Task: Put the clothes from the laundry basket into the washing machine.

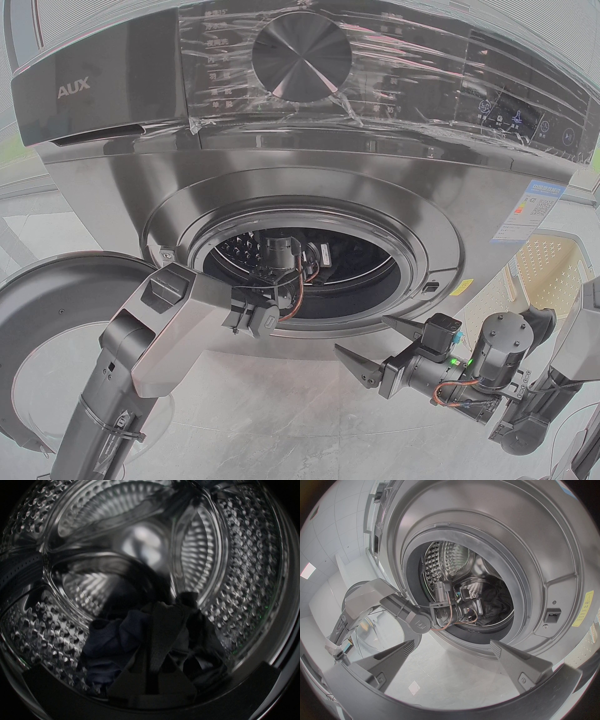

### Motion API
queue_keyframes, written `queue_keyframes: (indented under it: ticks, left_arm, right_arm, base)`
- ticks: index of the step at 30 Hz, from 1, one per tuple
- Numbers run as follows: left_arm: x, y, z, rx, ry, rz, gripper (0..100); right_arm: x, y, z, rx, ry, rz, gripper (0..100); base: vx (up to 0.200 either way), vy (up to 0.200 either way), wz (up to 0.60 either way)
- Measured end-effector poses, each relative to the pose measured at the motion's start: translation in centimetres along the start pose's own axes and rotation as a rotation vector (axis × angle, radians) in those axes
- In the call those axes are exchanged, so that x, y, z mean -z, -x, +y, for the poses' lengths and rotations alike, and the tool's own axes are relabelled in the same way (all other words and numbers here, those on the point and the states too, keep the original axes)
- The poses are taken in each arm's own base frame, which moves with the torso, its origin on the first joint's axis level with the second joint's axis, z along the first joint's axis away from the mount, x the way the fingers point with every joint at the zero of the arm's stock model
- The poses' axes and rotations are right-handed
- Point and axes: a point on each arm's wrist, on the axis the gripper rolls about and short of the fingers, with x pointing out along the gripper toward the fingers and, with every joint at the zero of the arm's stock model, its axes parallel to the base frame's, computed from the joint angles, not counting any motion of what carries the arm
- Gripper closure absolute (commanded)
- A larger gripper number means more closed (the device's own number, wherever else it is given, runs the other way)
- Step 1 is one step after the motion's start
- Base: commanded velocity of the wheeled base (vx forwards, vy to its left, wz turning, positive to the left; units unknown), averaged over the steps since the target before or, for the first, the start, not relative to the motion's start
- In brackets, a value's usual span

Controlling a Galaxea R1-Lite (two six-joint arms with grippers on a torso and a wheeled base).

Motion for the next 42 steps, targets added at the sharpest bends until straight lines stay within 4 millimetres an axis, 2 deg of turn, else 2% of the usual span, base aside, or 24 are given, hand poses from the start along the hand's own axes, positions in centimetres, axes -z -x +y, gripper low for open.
queue_keyframes:
  ticks: [5, 10, 11, 19, 24, 33, 42]
  left_arm:
    - [-1.3, -1.0, 0.5, -0.025, 0.027, -0.081, 100]
    - [-1.3, -1.2, 0.7, -0.030, 0.029, -0.089, 100]
    - [-1.2, -1.2, 0.7, -0.031, 0.029, -0.087, 0]
    - [-0.4, -0.7, 0.4, -0.029, 0.027, -0.050, 0]
    - [0.8, 0.5, 0.3, -0.033, 0.008, 0.031, 0]
    - [1.6, 5.0, -0.4, -0.021, -0.054, 0.162, 0]
    - [1.0, 9.9, -2.2, 0.059, -0.133, 0.142, 0]
  right_arm:
    - [0.0, 0.0, 0.0, -0.001, 0.000, 0.000, 0]
    - [0.0, 0.0, 0.0, -0.001, 0.000, 0.000, 0]
    - [0.0, 0.0, 0.0, -0.001, 0.000, 0.001, 0]
    - [0.0, 0.0, 0.0, -0.001, 0.000, 0.001, 0]
    - [0.0, 0.0, 0.0, -0.001, 0.000, 0.001, 0]
    - [0.0, 0.0, 0.0, -0.001, 0.000, 0.001, 0]
    - [0.1, 0.1, 0.0, 0.000, -0.001, 0.008, 0]
  base:
    - [0.000, 0.000, 0.00]
    - [0.000, 0.000, 0.00]
    - [0.000, 0.000, 0.00]
    - [0.000, 0.000, 0.00]
    - [0.000, 0.000, 0.00]
    - [0.000, 0.000, 0.00]
    - [0.000, 0.000, 0.00]
